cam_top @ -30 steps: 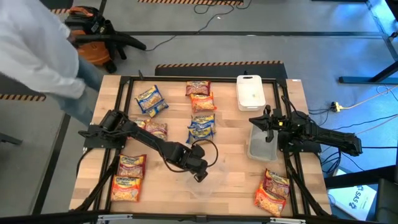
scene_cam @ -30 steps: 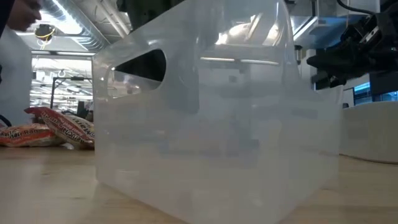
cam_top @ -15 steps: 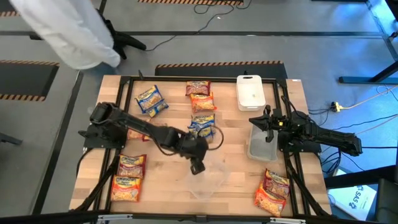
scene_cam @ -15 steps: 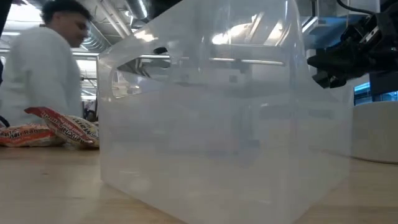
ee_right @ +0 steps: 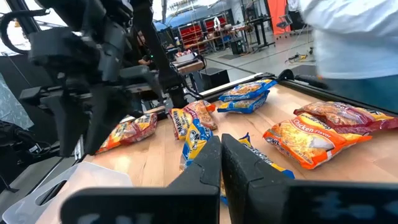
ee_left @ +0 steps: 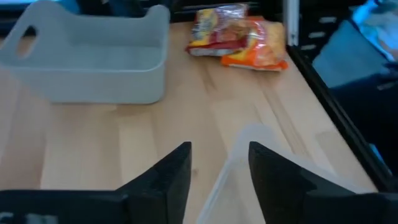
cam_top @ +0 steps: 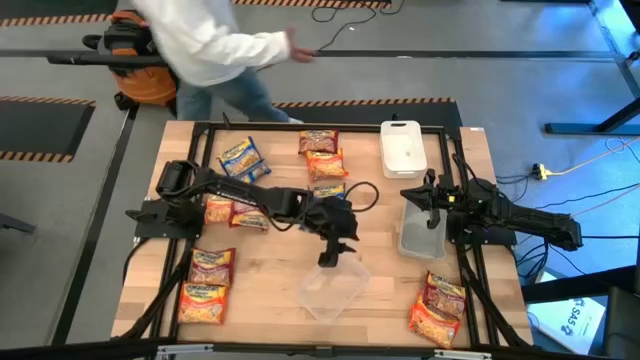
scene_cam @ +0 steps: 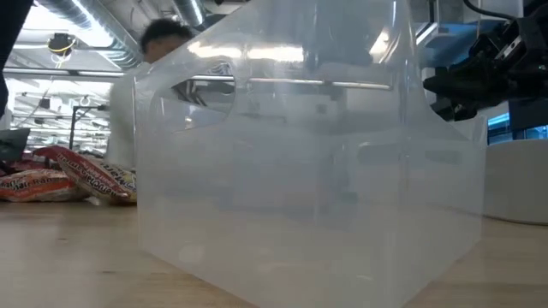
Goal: Sort Maruchan noodles
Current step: Adjust the transparent bin
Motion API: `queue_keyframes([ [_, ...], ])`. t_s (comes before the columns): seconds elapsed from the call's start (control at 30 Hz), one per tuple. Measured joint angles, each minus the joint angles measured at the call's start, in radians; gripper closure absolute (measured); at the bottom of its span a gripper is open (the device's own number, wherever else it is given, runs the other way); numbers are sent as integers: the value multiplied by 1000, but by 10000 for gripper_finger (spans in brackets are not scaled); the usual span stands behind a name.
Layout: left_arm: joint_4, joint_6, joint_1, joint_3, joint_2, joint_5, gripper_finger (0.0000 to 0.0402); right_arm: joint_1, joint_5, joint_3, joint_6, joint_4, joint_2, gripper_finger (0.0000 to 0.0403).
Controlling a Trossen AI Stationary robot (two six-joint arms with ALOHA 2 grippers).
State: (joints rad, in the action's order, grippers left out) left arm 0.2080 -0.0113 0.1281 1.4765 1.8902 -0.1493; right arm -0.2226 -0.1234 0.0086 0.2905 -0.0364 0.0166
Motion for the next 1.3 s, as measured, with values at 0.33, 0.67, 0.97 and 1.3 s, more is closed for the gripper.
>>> queue_keyframes([
  [0.33,204,-102,17,248,163,-21,221,0,0,0,0,0,0,402],
  [0.67,544,-217,29,530,323,28,221,0,0,0,0,0,0,402],
  [0.97,546,-306,29,529,392,-15,221,0,0,0,0,0,0,402],
  [1.3,542,-309,21,492,396,8,228,0,0,0,0,0,0,402],
])
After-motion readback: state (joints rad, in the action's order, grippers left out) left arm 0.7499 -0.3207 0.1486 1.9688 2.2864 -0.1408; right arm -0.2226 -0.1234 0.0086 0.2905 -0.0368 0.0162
